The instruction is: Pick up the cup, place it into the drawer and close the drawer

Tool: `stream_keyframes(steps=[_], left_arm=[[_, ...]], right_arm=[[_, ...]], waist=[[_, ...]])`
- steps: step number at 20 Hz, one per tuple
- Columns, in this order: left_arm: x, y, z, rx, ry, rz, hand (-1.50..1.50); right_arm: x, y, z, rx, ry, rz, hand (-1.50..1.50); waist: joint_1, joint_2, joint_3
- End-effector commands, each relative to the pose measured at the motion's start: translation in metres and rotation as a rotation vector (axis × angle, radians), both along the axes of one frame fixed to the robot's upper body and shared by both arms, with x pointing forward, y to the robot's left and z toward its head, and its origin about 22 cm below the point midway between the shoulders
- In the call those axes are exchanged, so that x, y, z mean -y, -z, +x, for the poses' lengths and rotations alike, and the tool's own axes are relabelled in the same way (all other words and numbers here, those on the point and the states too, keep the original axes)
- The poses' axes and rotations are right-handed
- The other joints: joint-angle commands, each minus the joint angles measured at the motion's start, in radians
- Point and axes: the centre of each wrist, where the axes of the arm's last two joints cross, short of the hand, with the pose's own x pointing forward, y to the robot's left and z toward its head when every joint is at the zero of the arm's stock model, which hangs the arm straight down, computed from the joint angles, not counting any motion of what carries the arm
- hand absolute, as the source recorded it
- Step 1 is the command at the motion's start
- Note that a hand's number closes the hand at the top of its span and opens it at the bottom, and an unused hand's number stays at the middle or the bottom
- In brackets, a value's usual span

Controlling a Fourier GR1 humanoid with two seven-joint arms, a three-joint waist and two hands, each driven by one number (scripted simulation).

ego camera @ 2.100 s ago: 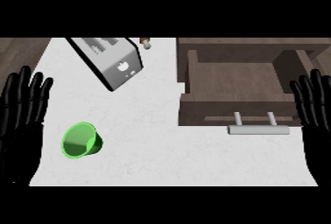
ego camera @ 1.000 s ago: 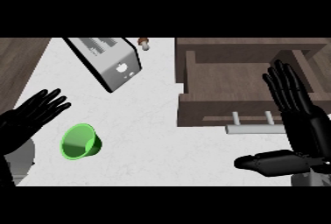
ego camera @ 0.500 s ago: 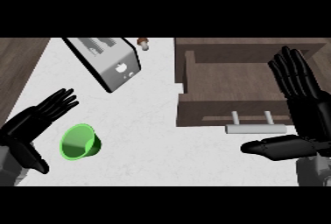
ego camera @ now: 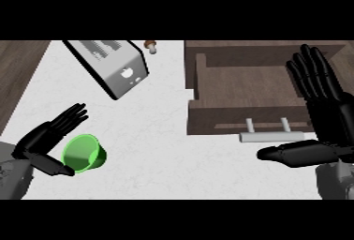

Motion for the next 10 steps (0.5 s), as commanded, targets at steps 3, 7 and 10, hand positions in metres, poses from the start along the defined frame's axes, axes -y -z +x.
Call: stream_keyframes(steps=[3,7,10], left_arm=[[0.011,0.032,-0.010,0.050,0.093,-0.082,-1.50],[0.008,0.030,-0.001,0.057,0.070,-0.103,-1.50],[0.004,0.049,-0.028,0.051,0.069,-0.120,-1.50]], right_arm=[[-0.001,-0.006,0.006,0.013,-0.013,0.000,-1.50],[-0.007,-0.015,0.010,0.016,0.000,0.013,-1.50],[0.003,-0.009,0.000,-0.013,-0.012,0.012,-1.50]], waist=[[-0.009,0.006,-0.002],[-0.015,0.009,-0.003],[-0.015,0.005,-0.003]])
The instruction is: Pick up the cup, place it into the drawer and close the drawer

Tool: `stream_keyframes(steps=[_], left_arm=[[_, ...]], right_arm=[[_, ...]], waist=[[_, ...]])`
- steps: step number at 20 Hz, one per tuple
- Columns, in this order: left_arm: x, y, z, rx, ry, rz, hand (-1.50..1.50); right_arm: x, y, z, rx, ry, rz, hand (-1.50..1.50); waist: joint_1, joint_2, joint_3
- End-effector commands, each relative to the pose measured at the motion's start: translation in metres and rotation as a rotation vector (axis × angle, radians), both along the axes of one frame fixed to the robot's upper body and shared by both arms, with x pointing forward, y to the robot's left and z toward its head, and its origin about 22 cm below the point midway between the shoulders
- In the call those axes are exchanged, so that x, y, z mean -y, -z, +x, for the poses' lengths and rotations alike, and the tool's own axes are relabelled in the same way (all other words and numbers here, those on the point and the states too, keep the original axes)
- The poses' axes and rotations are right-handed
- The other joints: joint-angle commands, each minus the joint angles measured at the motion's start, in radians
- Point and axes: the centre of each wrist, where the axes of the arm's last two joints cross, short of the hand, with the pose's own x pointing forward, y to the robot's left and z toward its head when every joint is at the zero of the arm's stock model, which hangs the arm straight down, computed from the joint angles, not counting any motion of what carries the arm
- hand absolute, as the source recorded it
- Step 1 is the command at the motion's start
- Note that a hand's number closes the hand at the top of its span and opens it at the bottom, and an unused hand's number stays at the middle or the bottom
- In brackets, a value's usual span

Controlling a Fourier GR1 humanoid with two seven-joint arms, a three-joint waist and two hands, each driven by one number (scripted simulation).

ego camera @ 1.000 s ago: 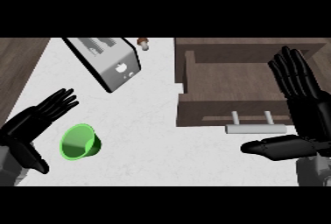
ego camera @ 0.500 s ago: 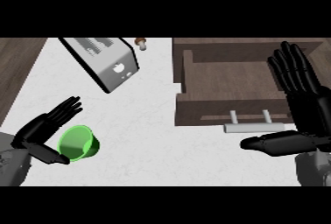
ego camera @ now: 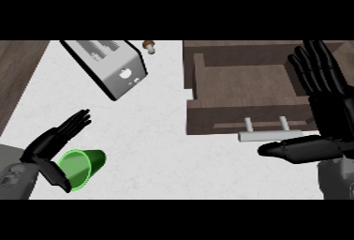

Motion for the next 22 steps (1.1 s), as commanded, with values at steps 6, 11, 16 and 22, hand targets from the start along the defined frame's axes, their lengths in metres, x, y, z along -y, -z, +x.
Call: stream_keyframes(steps=[6,11,16,22], left_arm=[[0.026,0.024,0.000,0.056,0.102,-0.200,-1.50],[0.037,0.031,0.002,0.065,0.082,-0.181,-1.50],[0.034,0.031,0.003,0.058,0.110,-0.212,-1.50],[0.066,0.047,0.001,0.030,0.167,-0.253,-1.50]], right_arm=[[0.007,0.003,0.004,-0.001,-0.004,0.002,-1.50],[0.001,-0.005,0.005,0.003,-0.019,-0.014,-1.50],[0.003,-0.004,-0.002,0.006,-0.016,-0.018,-1.50],[0.011,-0.004,0.011,0.007,-0.016,-0.005,-1.50]], waist=[[-0.015,0.011,-0.010],[-0.026,0.013,-0.013],[-0.027,0.010,-0.010],[-0.021,0.017,-0.011]])
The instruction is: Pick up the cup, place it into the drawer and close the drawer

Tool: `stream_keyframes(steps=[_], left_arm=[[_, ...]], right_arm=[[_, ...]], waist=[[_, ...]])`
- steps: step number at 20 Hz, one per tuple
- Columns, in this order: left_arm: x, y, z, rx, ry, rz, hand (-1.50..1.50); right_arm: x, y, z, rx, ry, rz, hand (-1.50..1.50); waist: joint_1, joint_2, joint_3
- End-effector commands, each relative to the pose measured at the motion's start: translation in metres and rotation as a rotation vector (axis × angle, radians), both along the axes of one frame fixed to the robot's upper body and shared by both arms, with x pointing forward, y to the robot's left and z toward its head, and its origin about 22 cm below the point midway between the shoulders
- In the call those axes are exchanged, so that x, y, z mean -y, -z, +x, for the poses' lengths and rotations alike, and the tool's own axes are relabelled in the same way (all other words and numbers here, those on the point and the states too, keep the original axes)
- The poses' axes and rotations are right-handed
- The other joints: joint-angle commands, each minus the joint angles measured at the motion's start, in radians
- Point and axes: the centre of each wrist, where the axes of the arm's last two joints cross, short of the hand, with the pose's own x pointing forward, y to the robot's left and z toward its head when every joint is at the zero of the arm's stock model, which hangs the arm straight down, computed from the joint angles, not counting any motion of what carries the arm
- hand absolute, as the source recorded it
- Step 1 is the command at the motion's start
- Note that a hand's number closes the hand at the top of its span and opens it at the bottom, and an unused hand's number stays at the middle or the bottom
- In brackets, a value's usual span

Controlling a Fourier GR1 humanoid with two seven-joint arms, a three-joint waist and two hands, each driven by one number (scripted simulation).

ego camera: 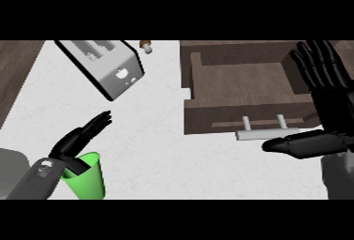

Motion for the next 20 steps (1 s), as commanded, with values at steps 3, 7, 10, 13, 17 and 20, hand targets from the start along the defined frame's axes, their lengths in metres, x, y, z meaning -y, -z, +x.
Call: stream_keyframes(steps=[3,7,10,13,17,20], left_arm=[[0.030,0.019,-0.006,-0.076,0.187,-0.293,1.50],[0.031,0.011,-0.001,0.113,0.148,-0.340,1.50],[0.025,0.016,-0.011,0.245,0.057,-0.272,1.50],[0.050,0.031,-0.014,0.319,-0.235,-0.173,1.50],[0.036,0.032,-0.017,0.346,-0.767,-0.111,1.50],[0.056,0.032,-0.009,0.432,-0.814,-0.278,1.50]], right_arm=[[0.004,0.002,0.002,-0.013,-0.015,-0.007,-1.50],[0.010,0.003,0.001,-0.017,0.031,-0.025,-1.50],[0.006,0.005,-0.007,-0.009,0.024,-0.015,-1.50],[0.003,0.002,-0.006,-0.016,0.019,-0.022,-1.50],[0.019,0.000,-0.006,-0.008,0.056,-0.005,-1.50],[0.032,-0.003,-0.011,-0.026,0.035,-0.006,-1.50]], waist=[[-0.005,0.005,-0.008],[0.016,-0.004,-0.008],[0.016,-0.007,-0.007],[0.020,-0.006,-0.006],[0.051,-0.011,-0.004],[0.031,-0.013,-0.003]])
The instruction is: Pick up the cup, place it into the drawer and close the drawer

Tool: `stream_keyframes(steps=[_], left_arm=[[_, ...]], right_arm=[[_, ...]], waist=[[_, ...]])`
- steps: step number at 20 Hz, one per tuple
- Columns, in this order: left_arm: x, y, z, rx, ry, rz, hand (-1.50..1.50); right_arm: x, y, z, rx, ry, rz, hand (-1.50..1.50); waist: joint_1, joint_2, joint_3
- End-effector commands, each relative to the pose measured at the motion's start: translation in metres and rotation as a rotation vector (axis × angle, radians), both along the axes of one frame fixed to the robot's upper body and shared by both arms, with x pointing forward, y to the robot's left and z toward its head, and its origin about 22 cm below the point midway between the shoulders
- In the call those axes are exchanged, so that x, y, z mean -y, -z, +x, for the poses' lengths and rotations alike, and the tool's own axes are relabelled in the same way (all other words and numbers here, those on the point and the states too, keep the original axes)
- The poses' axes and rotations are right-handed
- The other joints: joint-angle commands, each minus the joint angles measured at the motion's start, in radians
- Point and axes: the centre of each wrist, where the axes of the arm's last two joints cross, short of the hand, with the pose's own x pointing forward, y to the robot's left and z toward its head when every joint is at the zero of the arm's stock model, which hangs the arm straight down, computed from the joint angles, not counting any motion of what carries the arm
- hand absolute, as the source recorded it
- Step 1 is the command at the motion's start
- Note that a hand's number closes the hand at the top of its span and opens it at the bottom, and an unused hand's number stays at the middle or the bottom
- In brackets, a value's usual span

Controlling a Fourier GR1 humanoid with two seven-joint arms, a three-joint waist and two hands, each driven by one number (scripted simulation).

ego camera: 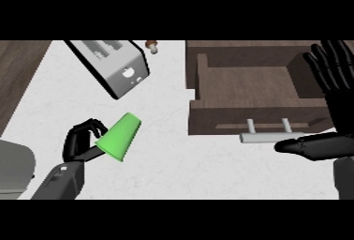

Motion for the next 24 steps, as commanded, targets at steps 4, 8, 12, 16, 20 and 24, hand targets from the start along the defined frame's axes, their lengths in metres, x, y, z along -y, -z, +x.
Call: stream_keyframes(steps=[4,8,12,16,20,24], left_arm=[[0.040,-0.017,0.033,0.211,-0.020,-0.197,1.50],[0.057,-0.050,0.062,0.231,0.116,-0.149,1.50],[0.097,-0.104,0.102,0.288,0.154,-0.137,1.50],[0.131,-0.137,0.100,0.279,0.256,-0.121,1.50],[0.156,-0.201,0.120,0.293,0.278,-0.089,1.50],[0.201,-0.264,0.133,0.264,0.287,-0.048,1.50]], right_arm=[[0.008,0.002,-0.004,-0.024,0.003,-0.022,-1.50],[-0.002,-0.010,0.008,0.007,0.022,-0.024,-1.50],[-0.003,-0.001,0.001,-0.009,0.018,-0.010,-1.50],[0.004,-0.010,-0.005,-0.010,0.045,-0.016,-1.50],[0.016,0.017,0.003,-0.017,0.039,-0.026,-1.50],[-0.003,0.011,0.005,-0.002,0.064,0.000,-1.50]], waist=[[0.002,-0.006,0.003],[0.019,-0.011,0.005],[0.013,-0.010,0.005],[0.030,-0.020,0.006],[0.025,-0.013,0.006],[0.017,-0.013,0.005]])
